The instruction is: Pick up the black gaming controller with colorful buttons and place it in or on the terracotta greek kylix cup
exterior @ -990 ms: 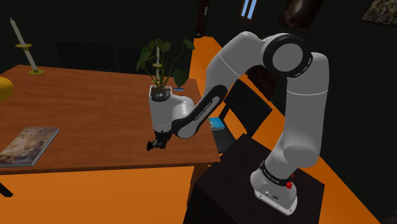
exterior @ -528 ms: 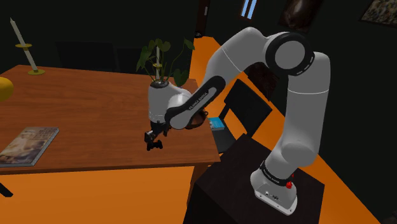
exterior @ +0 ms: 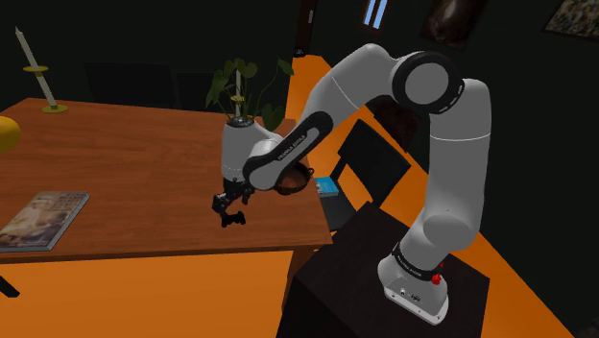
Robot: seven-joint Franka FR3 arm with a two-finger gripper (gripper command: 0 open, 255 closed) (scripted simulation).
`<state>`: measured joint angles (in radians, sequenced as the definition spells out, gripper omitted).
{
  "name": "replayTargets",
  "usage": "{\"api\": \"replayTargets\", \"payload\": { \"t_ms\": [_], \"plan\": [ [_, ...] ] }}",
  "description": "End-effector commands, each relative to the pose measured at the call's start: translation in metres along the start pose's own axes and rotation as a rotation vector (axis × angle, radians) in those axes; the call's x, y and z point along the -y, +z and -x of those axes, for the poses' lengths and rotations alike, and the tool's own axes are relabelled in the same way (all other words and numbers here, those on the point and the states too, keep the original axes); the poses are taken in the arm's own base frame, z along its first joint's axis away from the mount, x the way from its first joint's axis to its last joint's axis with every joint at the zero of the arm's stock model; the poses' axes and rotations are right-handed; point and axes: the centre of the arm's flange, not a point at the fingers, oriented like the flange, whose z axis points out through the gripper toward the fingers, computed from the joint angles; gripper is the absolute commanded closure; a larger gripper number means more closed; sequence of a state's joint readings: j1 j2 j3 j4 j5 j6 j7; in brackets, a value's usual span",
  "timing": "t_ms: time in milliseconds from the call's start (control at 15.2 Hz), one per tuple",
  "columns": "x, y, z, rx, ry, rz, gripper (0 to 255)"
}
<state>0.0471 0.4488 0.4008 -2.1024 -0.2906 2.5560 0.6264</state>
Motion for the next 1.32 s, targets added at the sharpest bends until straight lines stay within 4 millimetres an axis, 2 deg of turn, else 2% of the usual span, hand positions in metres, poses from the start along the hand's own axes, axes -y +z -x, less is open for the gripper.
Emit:
{"api": "replayTargets", "payload": {
  "t_ms": [0,528,594,1188,1254],
  "plan": [
    [0.0004,0.0137,-0.0002,0.000,0.000,0.000,0],
    [0.0004,0.0137,-0.0002,0.000,0.000,0.000,0],
    [0.0004,0.0137,-0.0002,0.000,0.000,0.000,255],
    [0.0004,0.0137,-0.0002,0.000,0.000,0.000,255],
    [0.0005,0.0085,-0.0004,0.000,0.000,0.000,255]
  ]
}}
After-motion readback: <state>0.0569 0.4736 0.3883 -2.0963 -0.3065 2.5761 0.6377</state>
